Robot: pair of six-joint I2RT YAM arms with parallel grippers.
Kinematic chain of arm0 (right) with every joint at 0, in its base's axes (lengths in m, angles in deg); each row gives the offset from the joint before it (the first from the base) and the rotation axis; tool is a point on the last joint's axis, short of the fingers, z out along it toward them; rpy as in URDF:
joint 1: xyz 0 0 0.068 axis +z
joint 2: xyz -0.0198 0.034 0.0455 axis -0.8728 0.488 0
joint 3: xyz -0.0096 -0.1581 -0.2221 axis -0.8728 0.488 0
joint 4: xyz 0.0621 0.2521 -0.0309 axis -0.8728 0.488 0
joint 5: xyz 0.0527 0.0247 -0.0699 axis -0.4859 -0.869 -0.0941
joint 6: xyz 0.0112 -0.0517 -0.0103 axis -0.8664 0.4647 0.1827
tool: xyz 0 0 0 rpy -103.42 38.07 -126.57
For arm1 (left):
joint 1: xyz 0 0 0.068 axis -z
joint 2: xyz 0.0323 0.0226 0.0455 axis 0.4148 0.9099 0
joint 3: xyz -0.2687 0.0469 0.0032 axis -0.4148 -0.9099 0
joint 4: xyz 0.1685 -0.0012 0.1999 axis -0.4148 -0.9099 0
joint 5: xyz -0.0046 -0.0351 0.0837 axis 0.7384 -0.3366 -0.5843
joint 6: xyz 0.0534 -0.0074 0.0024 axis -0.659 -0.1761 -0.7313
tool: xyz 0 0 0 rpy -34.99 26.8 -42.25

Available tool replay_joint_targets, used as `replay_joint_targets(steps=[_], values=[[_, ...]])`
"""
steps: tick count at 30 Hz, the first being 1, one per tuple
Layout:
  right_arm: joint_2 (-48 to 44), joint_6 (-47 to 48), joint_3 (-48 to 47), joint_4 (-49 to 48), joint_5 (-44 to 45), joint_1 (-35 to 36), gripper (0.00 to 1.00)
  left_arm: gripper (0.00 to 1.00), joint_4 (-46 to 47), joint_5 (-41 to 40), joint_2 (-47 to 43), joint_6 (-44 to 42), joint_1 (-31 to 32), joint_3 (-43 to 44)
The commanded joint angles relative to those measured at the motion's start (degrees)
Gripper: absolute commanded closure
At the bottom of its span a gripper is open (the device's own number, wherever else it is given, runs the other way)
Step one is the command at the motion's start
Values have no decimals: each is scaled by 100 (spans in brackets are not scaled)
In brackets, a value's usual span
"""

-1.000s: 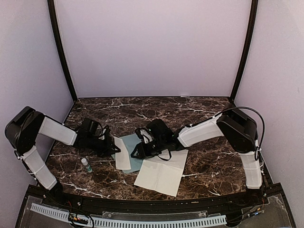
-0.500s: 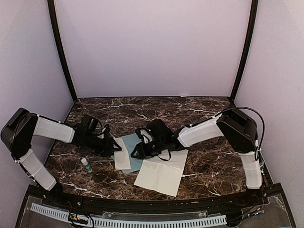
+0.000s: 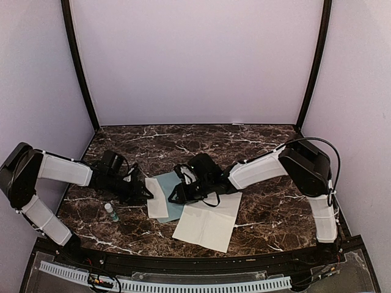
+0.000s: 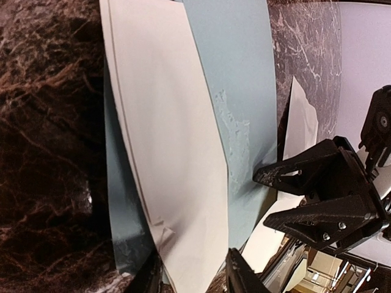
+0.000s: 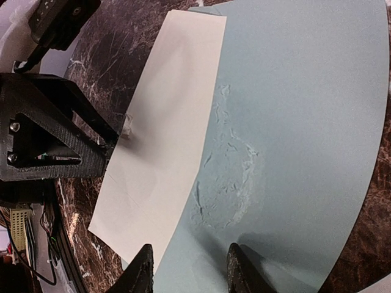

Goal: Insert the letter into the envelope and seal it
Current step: Place the letter in the envelope.

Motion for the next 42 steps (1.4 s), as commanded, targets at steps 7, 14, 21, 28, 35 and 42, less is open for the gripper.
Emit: replay_joint_targets(steps=[7, 14, 21, 28, 35, 42], values=[[216, -82, -70, 180, 181, 56, 62, 76, -59, 222, -257, 231, 213, -256], [203, -79, -78, 171, 168, 54, 62, 92, 42, 164, -327, 426, 357, -388], [-233, 123, -169, 547, 521, 44, 55, 100, 240, -16, -174, 410, 365, -418], [-659, 155, 24, 699, 908, -188, 44, 100, 216, -6, -75, 314, 364, -347], [-488, 91, -21, 706, 902, -349, 42, 100, 193, 57, -2, 250, 365, -287], [-218, 107, -208, 869, 858, -349, 42, 100, 215, 61, 42, 248, 365, -262]])
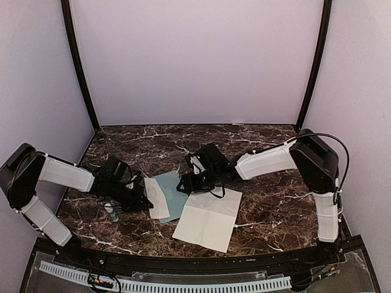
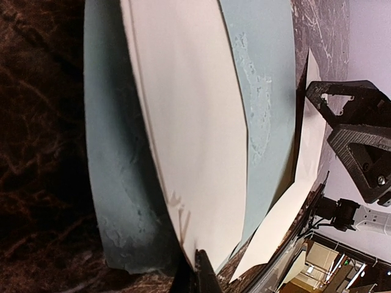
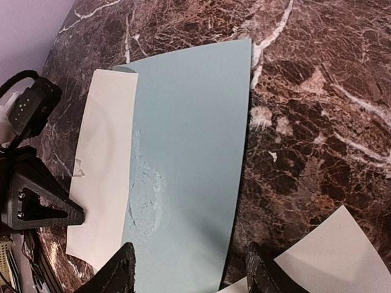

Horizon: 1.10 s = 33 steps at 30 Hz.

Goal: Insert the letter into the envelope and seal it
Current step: Place the letter in the envelope.

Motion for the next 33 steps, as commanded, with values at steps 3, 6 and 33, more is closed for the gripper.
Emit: replay_joint_targets(steps=[3, 6, 33], values=[[250, 1, -167, 131, -48, 19, 42, 100, 2, 48, 53, -97, 20, 90], [263, 5, -141, 133, -115, 25, 42, 100, 26, 48, 67, -100, 18, 99], [423, -66, -154, -157, -558, 165, 46, 100, 762, 468, 982, 62, 64, 511]])
